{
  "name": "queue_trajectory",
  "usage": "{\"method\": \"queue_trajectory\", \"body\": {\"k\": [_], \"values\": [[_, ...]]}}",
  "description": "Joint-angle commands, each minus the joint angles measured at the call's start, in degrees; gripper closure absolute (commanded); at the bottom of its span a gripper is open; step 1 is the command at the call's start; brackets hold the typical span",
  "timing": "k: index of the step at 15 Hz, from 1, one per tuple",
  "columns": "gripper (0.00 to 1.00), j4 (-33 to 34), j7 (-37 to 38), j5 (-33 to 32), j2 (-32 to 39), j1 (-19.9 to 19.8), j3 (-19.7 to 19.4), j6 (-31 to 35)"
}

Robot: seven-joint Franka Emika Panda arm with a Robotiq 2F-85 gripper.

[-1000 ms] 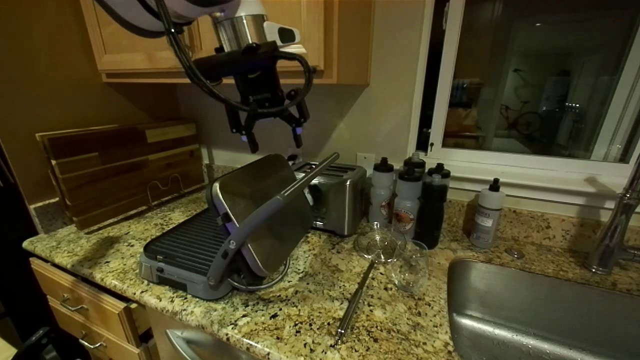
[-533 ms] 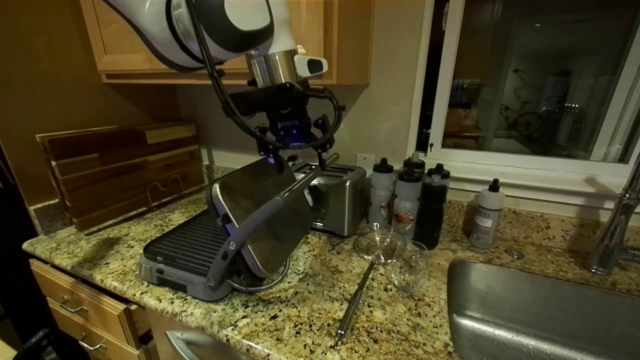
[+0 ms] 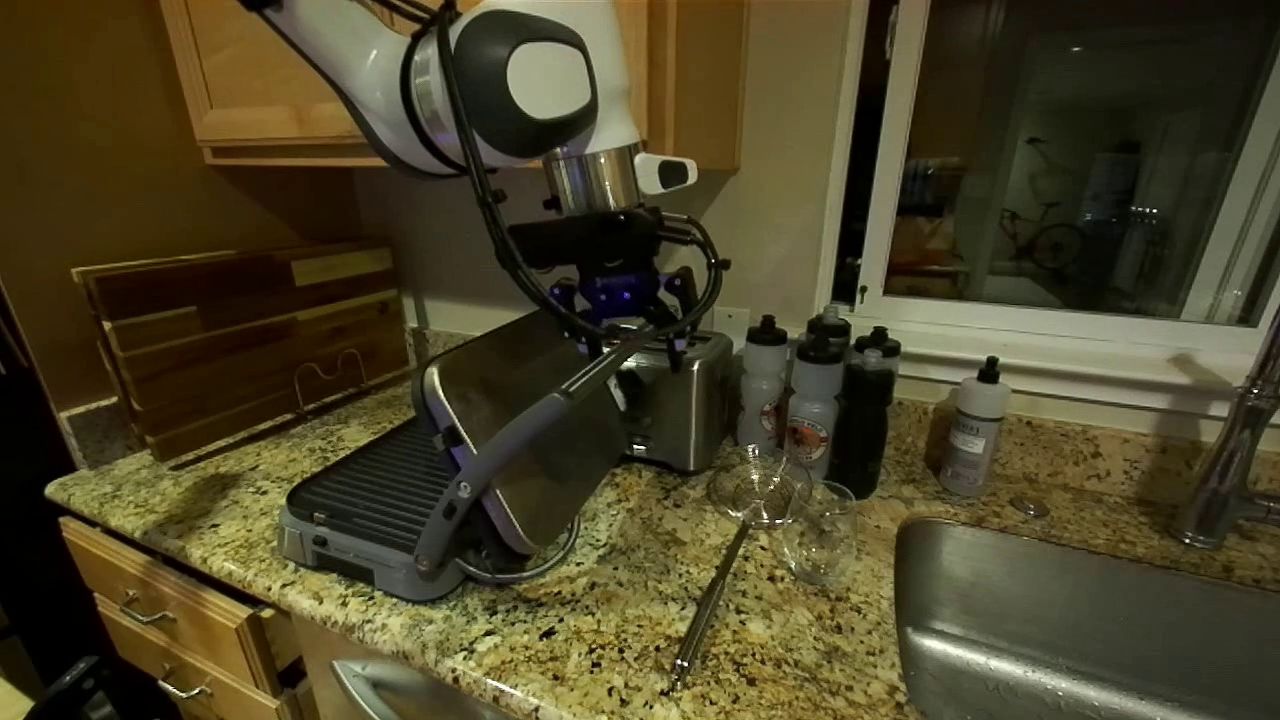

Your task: Close the sandwich maker

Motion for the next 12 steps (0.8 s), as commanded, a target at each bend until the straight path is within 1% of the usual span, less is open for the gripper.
{"method": "queue_trajectory", "body": {"k": [1,4,9,10,11,12], "values": [[0.4,1.23,-2.45,1.89,2.31,-1.43,0.48,1.32],[0.61,0.94,-2.14,1.84,1.87,-1.7,0.9,0.75],[0.91,-0.06,-0.33,1.2,-1.75,-0.99,2.61,-1.64],[0.92,-0.1,-0.02,1.45,-2.3,-0.71,3.13,-2.45],[0.96,-0.2,0.36,1.27,-2.69,-0.55,3.57,-2.91],[0.96,-0.29,0.44,1.22,-2.93,-0.35,3.99,-3.5]]}}
